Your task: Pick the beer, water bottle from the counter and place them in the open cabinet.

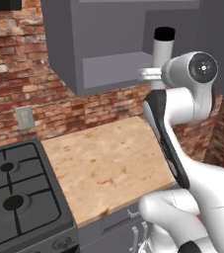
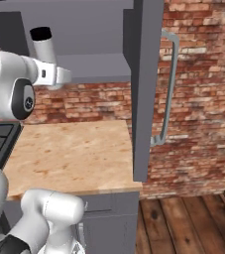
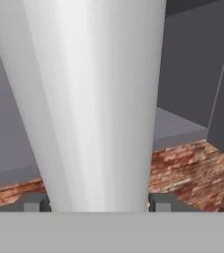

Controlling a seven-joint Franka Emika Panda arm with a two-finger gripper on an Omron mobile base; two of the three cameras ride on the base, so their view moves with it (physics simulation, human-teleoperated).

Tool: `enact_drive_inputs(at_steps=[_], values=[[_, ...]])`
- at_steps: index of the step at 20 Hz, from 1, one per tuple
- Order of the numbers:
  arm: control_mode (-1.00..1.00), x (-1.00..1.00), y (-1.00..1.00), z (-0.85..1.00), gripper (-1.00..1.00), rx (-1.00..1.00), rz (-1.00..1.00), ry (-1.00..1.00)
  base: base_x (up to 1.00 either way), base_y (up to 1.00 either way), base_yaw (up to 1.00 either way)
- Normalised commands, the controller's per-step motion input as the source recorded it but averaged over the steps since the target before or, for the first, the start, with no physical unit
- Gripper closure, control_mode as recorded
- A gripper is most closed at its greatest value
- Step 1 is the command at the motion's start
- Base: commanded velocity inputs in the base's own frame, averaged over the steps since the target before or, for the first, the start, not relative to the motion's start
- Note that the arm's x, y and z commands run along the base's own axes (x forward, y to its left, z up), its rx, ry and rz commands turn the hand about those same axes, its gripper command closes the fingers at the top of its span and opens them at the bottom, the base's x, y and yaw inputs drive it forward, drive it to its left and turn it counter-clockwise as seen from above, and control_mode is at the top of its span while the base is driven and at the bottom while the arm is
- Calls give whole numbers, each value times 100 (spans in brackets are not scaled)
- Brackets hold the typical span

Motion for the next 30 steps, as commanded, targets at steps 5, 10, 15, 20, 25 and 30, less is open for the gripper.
enact_drive_inputs(at_steps=[5,10,15,20,25,30], values=[[-100,66,6,0,100,2,7,0,0,0,0],[-100,70,5,0,100,1,7,0,0,0,0],[-100,69,6,0,100,0,6,0,0,0,0],[-100,62,10,0,100,0,7,0,0,0,0],[-100,72,4,0,100,0,2,0,0,0,0],[-100,76,10,0,100,0,1,0,0,0,0]])
